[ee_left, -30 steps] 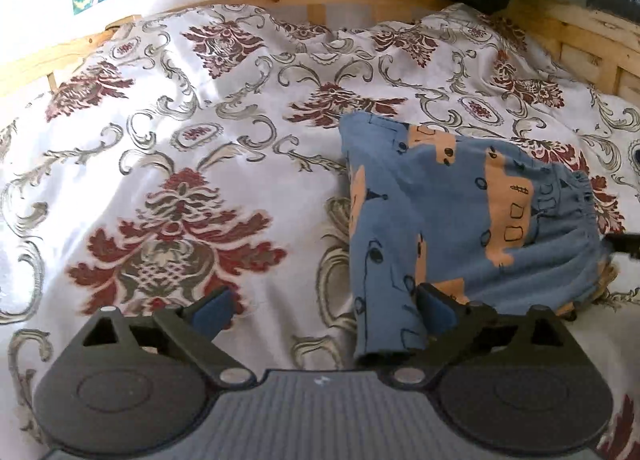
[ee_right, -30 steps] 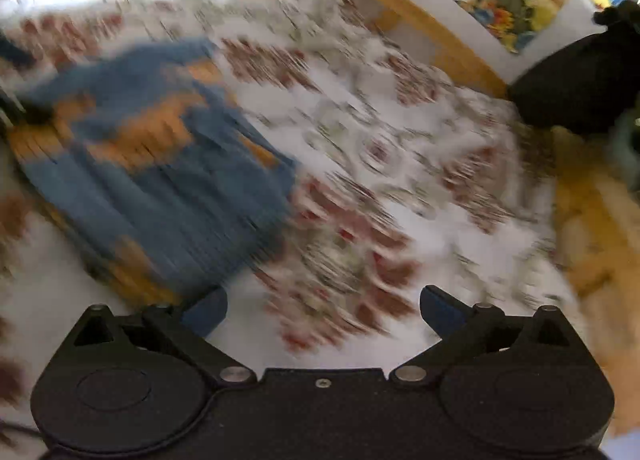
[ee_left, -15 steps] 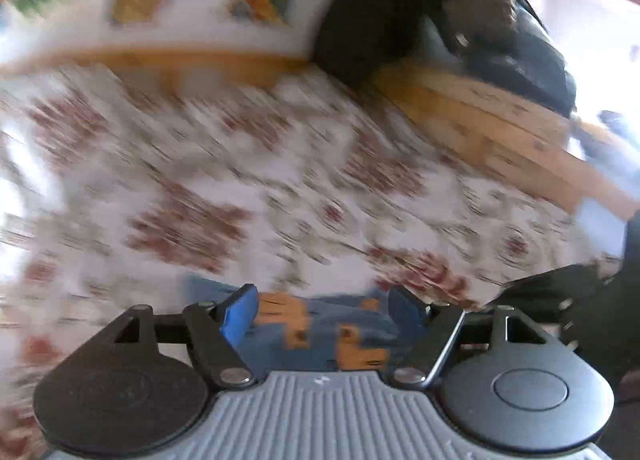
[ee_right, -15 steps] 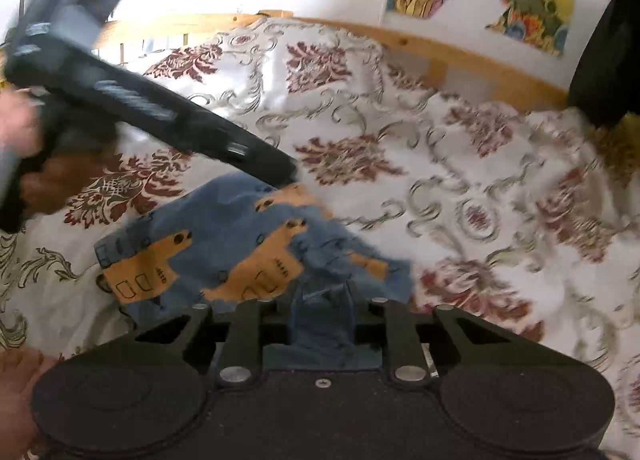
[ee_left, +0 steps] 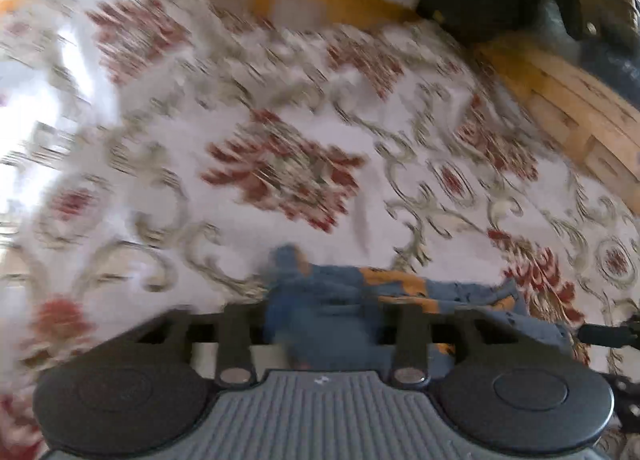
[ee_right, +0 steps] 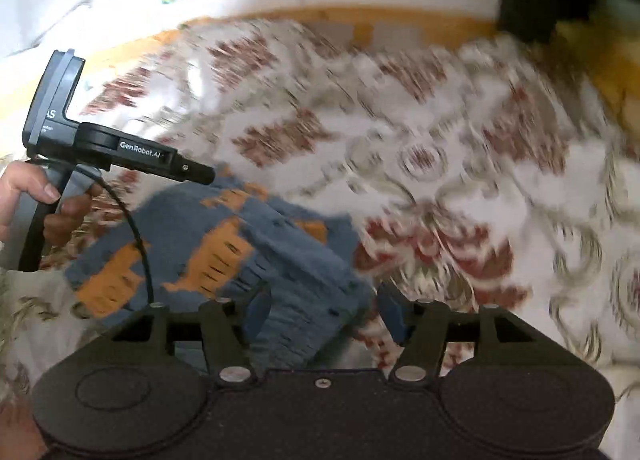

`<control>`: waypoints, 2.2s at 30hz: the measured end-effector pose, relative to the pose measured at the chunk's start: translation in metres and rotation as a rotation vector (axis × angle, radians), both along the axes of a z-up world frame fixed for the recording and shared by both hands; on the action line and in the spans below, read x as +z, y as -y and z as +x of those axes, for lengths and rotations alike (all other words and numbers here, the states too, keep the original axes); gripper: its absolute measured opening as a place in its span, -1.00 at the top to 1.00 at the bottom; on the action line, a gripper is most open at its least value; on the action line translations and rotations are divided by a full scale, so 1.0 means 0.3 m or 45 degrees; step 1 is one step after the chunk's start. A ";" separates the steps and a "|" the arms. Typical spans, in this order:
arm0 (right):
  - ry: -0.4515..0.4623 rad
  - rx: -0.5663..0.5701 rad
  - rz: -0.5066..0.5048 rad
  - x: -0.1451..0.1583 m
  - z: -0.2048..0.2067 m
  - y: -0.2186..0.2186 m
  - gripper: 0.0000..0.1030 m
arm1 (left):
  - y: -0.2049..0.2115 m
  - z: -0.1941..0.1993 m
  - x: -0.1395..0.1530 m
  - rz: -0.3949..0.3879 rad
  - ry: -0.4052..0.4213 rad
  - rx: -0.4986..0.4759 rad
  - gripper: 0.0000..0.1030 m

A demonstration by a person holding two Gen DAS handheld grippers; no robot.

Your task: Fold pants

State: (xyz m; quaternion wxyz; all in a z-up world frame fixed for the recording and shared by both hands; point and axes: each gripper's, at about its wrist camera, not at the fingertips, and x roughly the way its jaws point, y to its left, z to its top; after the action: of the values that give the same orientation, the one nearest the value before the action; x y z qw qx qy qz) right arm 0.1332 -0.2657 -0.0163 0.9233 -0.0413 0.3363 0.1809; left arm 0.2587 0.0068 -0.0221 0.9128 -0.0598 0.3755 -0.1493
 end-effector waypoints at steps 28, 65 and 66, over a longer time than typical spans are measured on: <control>-0.023 0.083 -0.068 0.030 -0.021 -0.098 -0.52 | -0.083 -0.382 -0.008 0.183 -0.044 0.121 -0.64; -0.092 -0.075 0.423 0.061 0.078 0.087 -0.99 | -0.102 -0.053 0.029 0.135 -0.049 0.217 -0.86; -0.109 -0.101 0.450 0.064 0.087 0.110 -0.99 | -0.116 -0.080 0.042 0.123 -0.048 0.212 -0.89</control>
State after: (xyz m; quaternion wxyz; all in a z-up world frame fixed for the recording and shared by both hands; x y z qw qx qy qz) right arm 0.1593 -0.2986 0.0028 0.9075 0.1425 0.3395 0.2021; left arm 0.2346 0.0414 -0.0096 0.9167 -0.0496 0.3930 -0.0534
